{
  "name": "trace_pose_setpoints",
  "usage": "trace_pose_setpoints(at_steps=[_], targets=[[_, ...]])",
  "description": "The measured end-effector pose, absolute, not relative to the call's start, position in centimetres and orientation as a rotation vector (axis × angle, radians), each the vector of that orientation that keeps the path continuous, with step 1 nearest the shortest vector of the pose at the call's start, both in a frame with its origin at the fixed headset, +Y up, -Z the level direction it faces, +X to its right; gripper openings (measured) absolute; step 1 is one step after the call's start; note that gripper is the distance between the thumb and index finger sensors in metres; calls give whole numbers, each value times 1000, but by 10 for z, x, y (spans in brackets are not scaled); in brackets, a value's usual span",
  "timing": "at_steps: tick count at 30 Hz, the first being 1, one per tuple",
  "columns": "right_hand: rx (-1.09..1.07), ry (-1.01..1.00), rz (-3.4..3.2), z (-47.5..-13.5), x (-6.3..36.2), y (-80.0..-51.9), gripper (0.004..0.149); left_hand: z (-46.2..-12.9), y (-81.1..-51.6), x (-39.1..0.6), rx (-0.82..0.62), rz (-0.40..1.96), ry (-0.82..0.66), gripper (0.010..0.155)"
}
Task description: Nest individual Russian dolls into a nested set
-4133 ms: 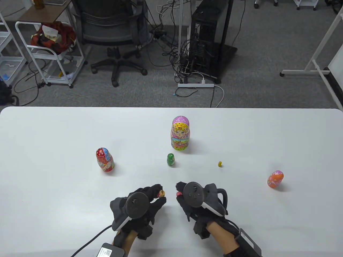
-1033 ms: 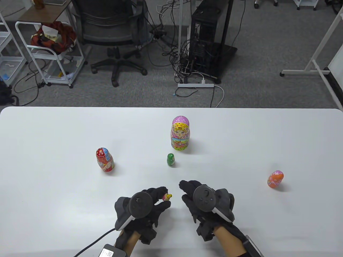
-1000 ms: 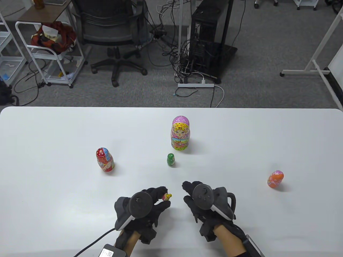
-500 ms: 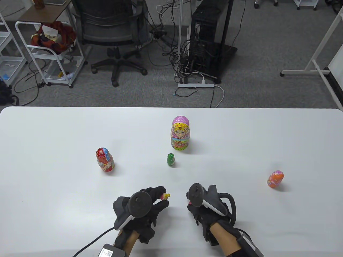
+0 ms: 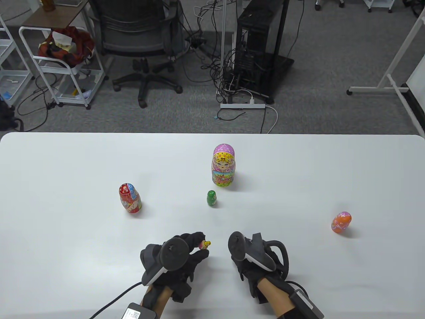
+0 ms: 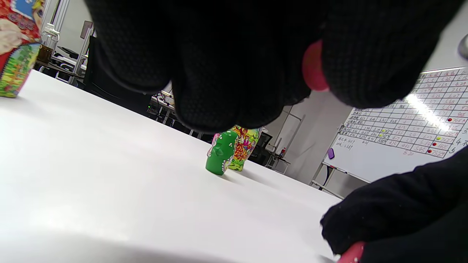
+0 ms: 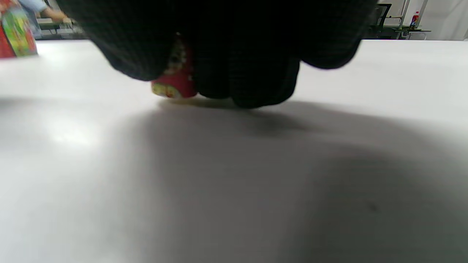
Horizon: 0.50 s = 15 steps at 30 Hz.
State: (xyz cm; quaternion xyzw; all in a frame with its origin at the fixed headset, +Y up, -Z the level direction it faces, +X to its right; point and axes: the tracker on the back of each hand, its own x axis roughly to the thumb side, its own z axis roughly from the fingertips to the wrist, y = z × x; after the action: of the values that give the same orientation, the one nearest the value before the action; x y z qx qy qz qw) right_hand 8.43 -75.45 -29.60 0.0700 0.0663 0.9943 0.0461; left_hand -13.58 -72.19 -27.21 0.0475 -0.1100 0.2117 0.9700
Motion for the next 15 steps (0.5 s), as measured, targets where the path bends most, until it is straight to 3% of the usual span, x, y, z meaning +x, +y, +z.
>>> trace_pose_setpoints(at_steps=[9, 15], targets=[[365, -79, 2509, -281, 94, -706, 48, -272, -721, -136, 109, 429, -224, 60], [495, -116, 2455, -271, 83, -698, 49, -268, -718, -133, 124, 429, -248, 60]])
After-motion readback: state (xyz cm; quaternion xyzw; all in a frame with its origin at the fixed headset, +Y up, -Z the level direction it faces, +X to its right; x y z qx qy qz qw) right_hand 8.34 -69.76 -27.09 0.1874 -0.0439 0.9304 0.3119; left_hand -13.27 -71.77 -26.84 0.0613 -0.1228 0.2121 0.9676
